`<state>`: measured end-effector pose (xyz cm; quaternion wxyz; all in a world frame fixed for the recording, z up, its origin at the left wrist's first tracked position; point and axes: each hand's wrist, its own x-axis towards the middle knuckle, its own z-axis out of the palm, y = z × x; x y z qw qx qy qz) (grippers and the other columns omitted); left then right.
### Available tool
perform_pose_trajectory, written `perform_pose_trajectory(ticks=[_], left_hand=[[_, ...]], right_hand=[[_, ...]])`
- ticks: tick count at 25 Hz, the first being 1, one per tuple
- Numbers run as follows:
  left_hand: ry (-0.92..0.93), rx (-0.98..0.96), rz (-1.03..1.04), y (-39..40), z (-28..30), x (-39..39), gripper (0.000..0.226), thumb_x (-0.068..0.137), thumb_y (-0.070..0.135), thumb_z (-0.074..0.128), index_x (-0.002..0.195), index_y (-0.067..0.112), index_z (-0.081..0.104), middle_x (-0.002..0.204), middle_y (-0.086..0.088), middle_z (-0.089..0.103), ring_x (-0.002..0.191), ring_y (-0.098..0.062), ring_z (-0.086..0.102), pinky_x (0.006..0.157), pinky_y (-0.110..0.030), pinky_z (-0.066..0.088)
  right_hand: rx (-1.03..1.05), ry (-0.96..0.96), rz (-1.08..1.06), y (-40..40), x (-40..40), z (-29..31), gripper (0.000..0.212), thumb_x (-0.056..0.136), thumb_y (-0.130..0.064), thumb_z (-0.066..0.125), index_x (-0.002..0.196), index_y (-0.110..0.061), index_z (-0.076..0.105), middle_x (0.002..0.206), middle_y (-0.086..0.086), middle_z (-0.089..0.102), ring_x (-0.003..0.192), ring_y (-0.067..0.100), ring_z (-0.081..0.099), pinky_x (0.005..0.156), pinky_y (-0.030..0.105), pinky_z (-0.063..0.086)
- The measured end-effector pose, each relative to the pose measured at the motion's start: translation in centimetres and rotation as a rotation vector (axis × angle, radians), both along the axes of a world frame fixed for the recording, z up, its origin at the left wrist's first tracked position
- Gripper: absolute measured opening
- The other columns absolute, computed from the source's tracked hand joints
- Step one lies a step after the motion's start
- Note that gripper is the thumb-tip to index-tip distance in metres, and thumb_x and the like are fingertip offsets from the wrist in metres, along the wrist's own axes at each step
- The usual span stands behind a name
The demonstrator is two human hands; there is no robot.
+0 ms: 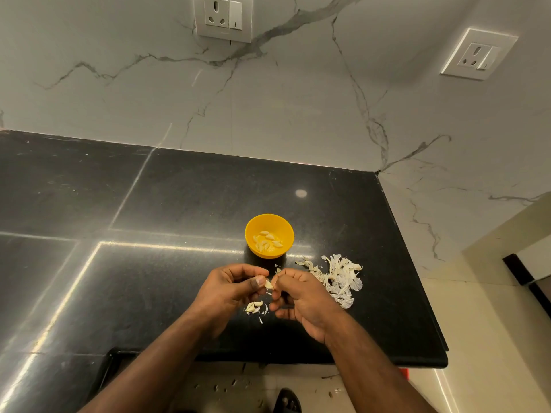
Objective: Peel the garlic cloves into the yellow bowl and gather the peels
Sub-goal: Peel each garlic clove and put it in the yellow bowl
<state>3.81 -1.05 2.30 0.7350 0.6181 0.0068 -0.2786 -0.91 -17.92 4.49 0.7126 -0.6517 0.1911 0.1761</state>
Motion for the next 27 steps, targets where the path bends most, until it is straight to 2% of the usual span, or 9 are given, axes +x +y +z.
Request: perform_pose_trajectory(ticks=[5,10,13,17,21,23,25,26,27], left_hand=[[0.019,0.003,-0.009,0.1,-0.1,-0.1,0.016,0.09,0.002,0.066,0.104,0.001,0.075,0.091,-0.016,0.075,0.082,-0.022,0.069,0.076,-0.031,0.057],[0.07,0.004,-0.061,0.1,0.1,-0.2,0.017,0.09,0.001,0.066,0.105,-0.001,0.074,0.087,-0.017,0.073,0.076,-0.02,0.068,0.069,-0.027,0.057],[0.111,0.0,-0.096,0.0,0.3,-0.4,0.019,0.088,0.001,0.068,0.107,-0.002,0.071,0.087,-0.018,0.071,0.074,-0.02,0.067,0.067,-0.027,0.057],[0.195,-0.073,-0.04,-0.1,0.2,-0.6,0.017,0.091,-0.002,0.064,0.108,0.001,0.063,0.085,-0.018,0.068,0.071,-0.018,0.065,0.063,-0.024,0.055],[0.243,-0.111,-0.028,0.1,-0.2,-0.5,0.021,0.095,-0.001,0.059,0.114,0.007,0.063,0.085,-0.014,0.069,0.074,-0.018,0.064,0.063,-0.025,0.054],[0.254,-0.107,-0.018,0.0,-0.2,-0.5,0.02,0.096,-0.002,0.058,0.113,0.005,0.066,0.087,-0.013,0.071,0.074,-0.017,0.065,0.063,-0.024,0.054],[0.262,-0.097,-0.007,-0.1,-0.2,-0.4,0.019,0.096,-0.003,0.056,0.111,0.001,0.068,0.09,-0.015,0.073,0.073,-0.016,0.066,0.062,-0.022,0.055],[0.266,-0.094,-0.002,-0.1,-0.2,-0.4,0.019,0.096,-0.004,0.056,0.11,-0.001,0.069,0.091,-0.015,0.073,0.074,-0.016,0.067,0.062,-0.021,0.056],[0.27,-0.094,0.002,-0.1,-0.2,-0.3,0.019,0.097,-0.005,0.055,0.109,-0.002,0.069,0.092,-0.016,0.073,0.074,-0.016,0.067,0.062,-0.021,0.057]], right_hand=[[-0.136,-0.06,-0.032,0.1,0.1,-0.6,0.017,0.095,-0.011,0.053,0.082,-0.014,0.063,0.068,-0.001,0.059,0.062,0.014,0.059,0.057,0.025,0.046],[-0.325,-0.131,-0.003,-0.1,0.0,-1.3,0.015,0.097,-0.019,0.054,0.088,-0.013,0.064,0.071,0.0,0.064,0.064,0.011,0.062,0.06,0.027,0.049],[-0.397,-0.129,-0.075,-0.8,0.3,-1.7,0.014,0.097,-0.018,0.052,0.091,-0.01,0.063,0.072,0.002,0.064,0.06,0.009,0.061,0.062,0.031,0.05],[-0.579,-0.138,-0.204,-2.6,0.4,-2.4,0.01,0.09,-0.02,0.061,0.082,-0.016,0.065,0.073,0.001,0.07,0.06,0.009,0.066,0.069,0.041,0.058],[-0.71,-0.165,-0.209,-3.3,0.6,-2.8,0.011,0.084,-0.014,0.066,0.076,-0.021,0.068,0.07,-0.002,0.071,0.065,0.012,0.07,0.071,0.04,0.06],[-0.761,-0.166,-0.209,-3.4,0.7,-3.1,0.017,0.086,-0.009,0.063,0.077,-0.023,0.068,0.075,-0.006,0.071,0.067,0.008,0.067,0.069,0.035,0.058],[-0.793,-0.181,-0.201,-3.3,0.6,-2.8,0.026,0.091,-0.006,0.055,0.08,-0.026,0.069,0.082,-0.011,0.068,0.06,-0.001,0.059,0.058,0.018,0.048],[-0.797,-0.207,-0.19,-3.2,0.5,-2.5,0.027,0.093,-0.008,0.054,0.086,-0.028,0.07,0.089,-0.012,0.067,0.064,-0.004,0.058,0.059,0.013,0.044],[-0.783,-0.255,-0.172,-3.0,0.4,-2.3,0.024,0.093,-0.011,0.057,0.095,-0.03,0.072,0.097,-0.013,0.067,0.076,-0.006,0.059,0.068,0.011,0.044]])
